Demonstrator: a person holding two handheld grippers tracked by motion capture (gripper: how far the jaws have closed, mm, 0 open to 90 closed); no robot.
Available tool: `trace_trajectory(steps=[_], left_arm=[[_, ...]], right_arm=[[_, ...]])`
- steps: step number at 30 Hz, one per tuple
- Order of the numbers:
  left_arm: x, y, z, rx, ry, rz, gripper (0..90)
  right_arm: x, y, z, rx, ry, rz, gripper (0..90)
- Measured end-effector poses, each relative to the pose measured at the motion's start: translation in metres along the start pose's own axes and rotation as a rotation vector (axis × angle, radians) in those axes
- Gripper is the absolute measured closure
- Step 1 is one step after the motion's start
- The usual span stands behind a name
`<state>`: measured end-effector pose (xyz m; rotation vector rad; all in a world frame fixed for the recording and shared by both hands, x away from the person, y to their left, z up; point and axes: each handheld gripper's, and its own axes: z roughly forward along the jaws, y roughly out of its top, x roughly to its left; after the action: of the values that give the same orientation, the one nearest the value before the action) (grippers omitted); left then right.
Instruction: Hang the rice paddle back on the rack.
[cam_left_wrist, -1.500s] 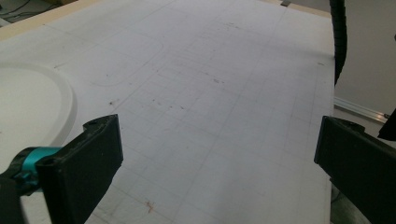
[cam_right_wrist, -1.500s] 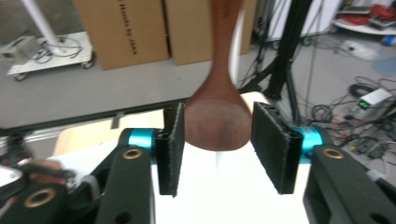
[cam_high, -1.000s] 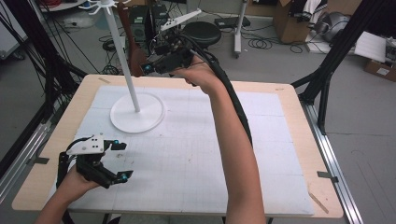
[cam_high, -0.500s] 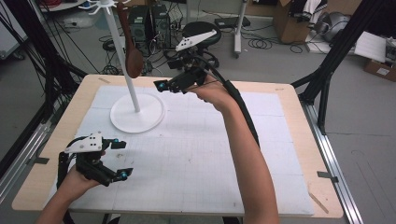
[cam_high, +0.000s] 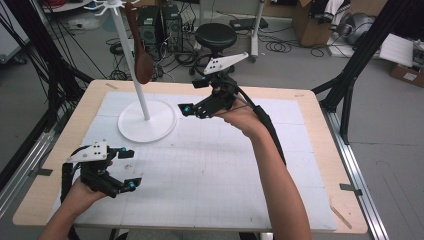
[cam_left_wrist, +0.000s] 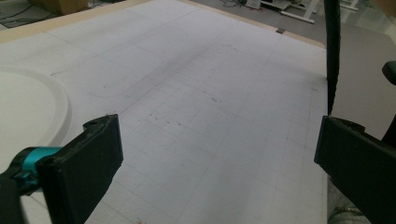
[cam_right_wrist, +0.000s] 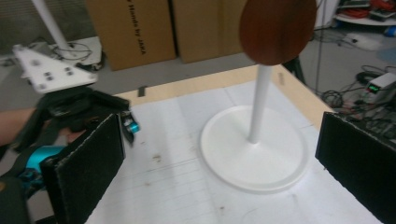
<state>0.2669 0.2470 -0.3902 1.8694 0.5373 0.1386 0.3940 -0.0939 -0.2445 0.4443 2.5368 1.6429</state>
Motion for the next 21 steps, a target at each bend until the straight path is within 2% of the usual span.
trace_trajectory(steps=[4,9,19,21], left_arm=[[0.001,0.000,-0.001,-0.020,0.001,-0.009,1.7],[0.001,0.001,-0.002,-0.030,0.003,-0.011,1.7],[0.004,0.000,-0.005,-0.058,0.010,-0.019,1.7],[0.004,0.000,-0.005,-0.063,0.012,-0.020,1.7]], right_arm=[[0.010,-0.008,-0.005,-0.007,-0.005,-0.023,0.5],[0.019,-0.022,-0.014,-0.010,-0.014,-0.014,0.5],[0.027,-0.054,-0.024,0.016,-0.054,0.002,0.5],[0.028,-0.061,-0.025,0.021,-0.051,0.020,0.5]])
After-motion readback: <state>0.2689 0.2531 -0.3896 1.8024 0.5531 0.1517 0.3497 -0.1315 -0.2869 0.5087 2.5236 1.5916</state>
